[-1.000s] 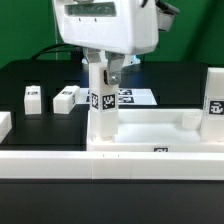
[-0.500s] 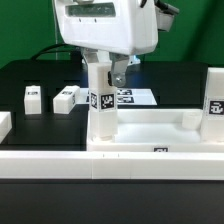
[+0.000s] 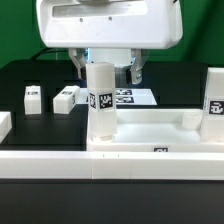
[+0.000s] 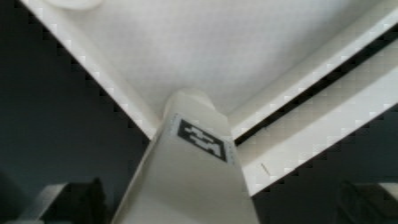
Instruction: Assemble desk
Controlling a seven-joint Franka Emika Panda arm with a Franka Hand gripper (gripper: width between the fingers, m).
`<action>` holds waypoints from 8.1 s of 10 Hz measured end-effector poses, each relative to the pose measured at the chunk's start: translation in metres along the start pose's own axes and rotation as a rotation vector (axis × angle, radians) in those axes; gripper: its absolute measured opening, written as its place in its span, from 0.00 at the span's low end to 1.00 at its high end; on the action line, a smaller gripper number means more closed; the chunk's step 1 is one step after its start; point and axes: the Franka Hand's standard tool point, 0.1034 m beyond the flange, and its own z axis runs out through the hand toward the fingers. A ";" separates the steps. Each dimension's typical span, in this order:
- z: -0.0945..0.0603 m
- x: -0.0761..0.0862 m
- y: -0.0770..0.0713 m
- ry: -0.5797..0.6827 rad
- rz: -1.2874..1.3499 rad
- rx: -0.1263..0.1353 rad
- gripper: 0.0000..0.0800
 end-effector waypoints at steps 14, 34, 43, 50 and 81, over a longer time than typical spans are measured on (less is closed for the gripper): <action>0.005 0.002 0.010 0.031 -0.742 -0.047 0.49; 0.008 -0.002 0.010 0.004 0.828 0.018 0.36; 0.011 -0.007 0.007 -0.019 0.061 -0.003 0.81; 0.007 -0.004 0.007 -0.019 -0.542 -0.058 0.81; 0.011 -0.009 0.004 -0.038 0.265 -0.031 0.81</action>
Offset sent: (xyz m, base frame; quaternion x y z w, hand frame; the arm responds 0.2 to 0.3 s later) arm 0.0000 0.0000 0.0000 0.0000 0.0000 -0.1938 0.9810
